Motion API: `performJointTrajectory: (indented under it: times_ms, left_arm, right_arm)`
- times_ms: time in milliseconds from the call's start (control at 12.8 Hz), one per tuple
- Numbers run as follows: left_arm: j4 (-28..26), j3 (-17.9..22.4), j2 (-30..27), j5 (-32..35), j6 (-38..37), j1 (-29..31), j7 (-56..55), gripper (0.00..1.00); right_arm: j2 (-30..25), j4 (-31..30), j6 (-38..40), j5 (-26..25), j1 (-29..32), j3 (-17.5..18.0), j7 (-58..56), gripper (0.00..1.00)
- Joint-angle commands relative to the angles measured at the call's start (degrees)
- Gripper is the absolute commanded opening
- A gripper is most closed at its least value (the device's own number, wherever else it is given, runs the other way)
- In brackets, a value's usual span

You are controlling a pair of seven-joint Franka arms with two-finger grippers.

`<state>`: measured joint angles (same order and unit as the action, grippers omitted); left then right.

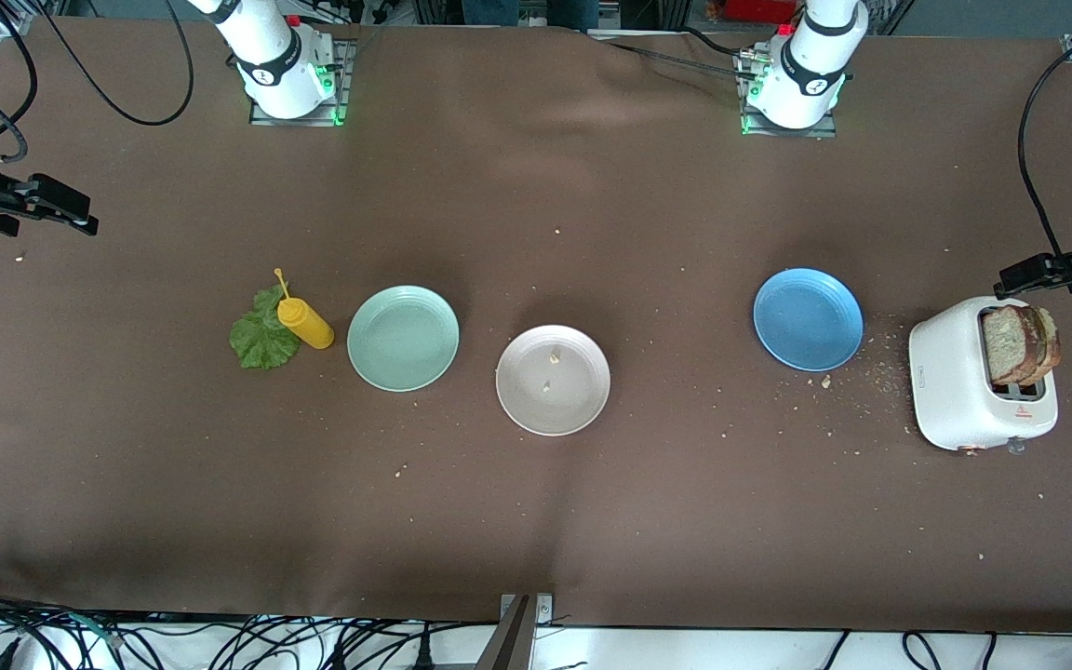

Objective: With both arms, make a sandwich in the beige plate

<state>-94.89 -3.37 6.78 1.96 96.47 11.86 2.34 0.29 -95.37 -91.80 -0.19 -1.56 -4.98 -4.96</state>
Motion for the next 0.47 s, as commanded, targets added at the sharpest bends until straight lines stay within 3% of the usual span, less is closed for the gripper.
performJointTrajectory:
  times_ms: [0, 389]
  left_arm:
    - [7.60, -2.51, 0.17, 0.68, -7.51, -0.09, -1.99, 1.00]
    - [12.36, -5.58, 0.08, 0.15, -10.51, -0.17, -2.34, 1.00]
  right_arm:
    - [-0.11, 0.62, 0.21, 1.07, 0.33, 0.23, -0.66, 1.00]
    - [-0.11, 0.62, 0.21, 1.07, 0.33, 0.23, -0.75, 1.00]
